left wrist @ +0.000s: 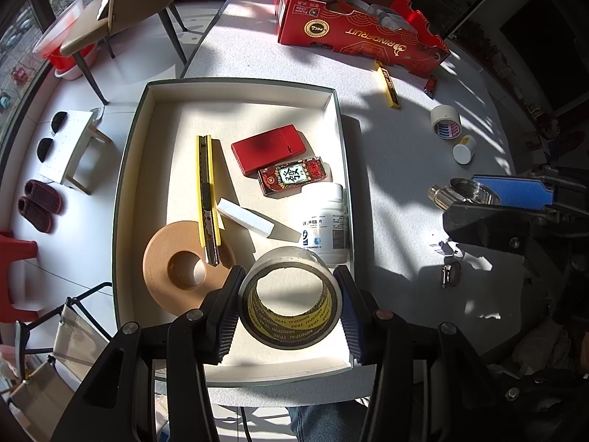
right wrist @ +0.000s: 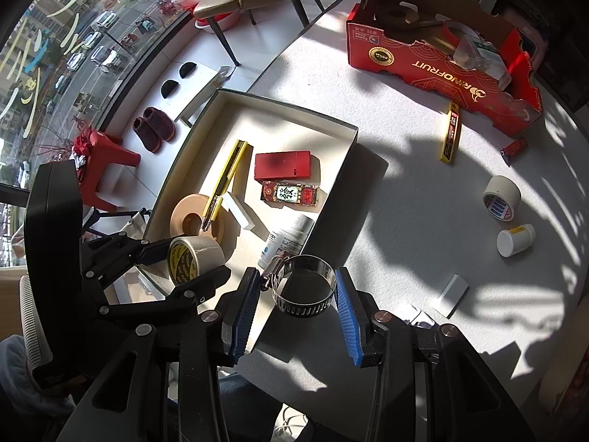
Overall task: Organize rigid objects
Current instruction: 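Lower tape roll into the tray with left tool while right tool lowers clamp, open both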
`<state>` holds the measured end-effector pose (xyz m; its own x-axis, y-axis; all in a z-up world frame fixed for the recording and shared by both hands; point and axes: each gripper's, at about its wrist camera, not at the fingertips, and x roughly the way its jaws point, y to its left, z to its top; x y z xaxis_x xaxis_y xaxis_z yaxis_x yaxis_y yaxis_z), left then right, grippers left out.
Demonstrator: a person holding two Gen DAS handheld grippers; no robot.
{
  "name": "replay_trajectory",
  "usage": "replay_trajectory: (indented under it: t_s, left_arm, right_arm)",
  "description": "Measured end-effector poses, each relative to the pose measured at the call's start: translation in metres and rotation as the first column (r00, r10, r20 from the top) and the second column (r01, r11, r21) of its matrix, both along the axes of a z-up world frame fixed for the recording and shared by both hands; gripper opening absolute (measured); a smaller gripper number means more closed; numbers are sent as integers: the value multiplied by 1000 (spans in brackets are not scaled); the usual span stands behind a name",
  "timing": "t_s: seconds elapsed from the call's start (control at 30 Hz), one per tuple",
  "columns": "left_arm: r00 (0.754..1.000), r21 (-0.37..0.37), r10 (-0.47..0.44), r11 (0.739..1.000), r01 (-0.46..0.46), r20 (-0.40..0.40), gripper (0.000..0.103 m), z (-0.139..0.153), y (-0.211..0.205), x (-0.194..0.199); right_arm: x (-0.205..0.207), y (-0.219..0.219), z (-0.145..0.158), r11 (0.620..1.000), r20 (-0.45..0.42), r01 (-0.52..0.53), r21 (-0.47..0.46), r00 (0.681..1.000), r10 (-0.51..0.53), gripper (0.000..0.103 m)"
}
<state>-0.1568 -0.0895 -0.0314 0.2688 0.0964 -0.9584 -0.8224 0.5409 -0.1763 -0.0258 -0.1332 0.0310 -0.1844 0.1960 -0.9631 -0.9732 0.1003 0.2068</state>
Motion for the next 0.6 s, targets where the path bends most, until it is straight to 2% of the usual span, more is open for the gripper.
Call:
replay_trajectory:
  t_s: [0.3, 0.6]
  left_arm:
    - [1000, -13, 20, 1000, -20, -14, 52, -6, 3, -6]
    - [997, -35, 65, 997, -67, -49, 52, -17, 11, -26]
  right_arm:
    - [-4, 1, -17, 999, -28, -4, -37, 1000, 3, 43]
    - [-25, 30, -27, 997, -48, -60, -43, 997, 58, 43]
